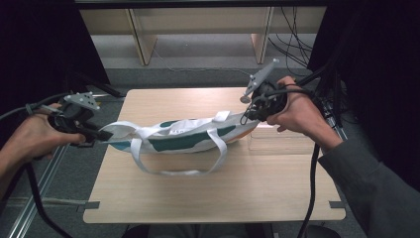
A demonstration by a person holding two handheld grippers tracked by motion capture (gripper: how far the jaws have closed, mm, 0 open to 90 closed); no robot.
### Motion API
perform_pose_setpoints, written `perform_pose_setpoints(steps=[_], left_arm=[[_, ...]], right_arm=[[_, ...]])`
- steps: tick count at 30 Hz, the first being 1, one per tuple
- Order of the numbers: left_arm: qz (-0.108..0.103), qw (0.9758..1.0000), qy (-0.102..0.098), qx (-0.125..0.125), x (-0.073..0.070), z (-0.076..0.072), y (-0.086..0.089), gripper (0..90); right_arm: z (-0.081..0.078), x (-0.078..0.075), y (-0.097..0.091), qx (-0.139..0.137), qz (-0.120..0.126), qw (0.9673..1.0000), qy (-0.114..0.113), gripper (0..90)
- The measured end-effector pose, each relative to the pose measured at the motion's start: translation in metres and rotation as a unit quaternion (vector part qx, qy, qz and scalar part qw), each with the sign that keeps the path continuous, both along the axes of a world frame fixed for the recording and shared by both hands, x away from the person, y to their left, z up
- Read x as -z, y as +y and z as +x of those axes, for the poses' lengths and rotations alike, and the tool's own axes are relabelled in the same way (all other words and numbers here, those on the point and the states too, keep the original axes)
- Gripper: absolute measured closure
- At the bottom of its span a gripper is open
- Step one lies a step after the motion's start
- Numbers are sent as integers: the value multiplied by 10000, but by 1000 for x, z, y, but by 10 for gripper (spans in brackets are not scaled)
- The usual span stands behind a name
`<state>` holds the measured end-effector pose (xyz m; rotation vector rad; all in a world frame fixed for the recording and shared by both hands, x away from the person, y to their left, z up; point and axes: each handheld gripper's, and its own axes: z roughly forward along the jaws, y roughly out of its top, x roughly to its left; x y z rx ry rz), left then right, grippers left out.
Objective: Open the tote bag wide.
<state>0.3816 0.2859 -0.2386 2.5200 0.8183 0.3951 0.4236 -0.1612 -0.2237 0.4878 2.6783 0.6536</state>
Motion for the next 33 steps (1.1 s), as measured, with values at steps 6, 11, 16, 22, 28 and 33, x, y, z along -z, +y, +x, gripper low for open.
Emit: perform_pose_setpoints(steps=[6,11,16,22,28,33], left_arm=[[-176,9998,-121,-59,-18,0,6,824],[-154,9997,-168,-44,-29,-4,9,830],[-401,9990,-156,-80,-34,-2,14,828],[-200,9997,-71,-119,-27,9,11,827],[-206,9994,100,-271,-3,25,8,824],[-90,9994,242,-237,17,28,5,824]], right_arm=[[2,-23,6,118,-75,9999,48,873],[-3,-38,9,50,-174,9998,44,874],[-4,-44,8,-96,-178,9997,98,874],[0,-40,6,-90,-126,9996,216,874],[7,-14,9,119,-216,9986,465,874],[13,5,9,47,-265,9985,479,873]])
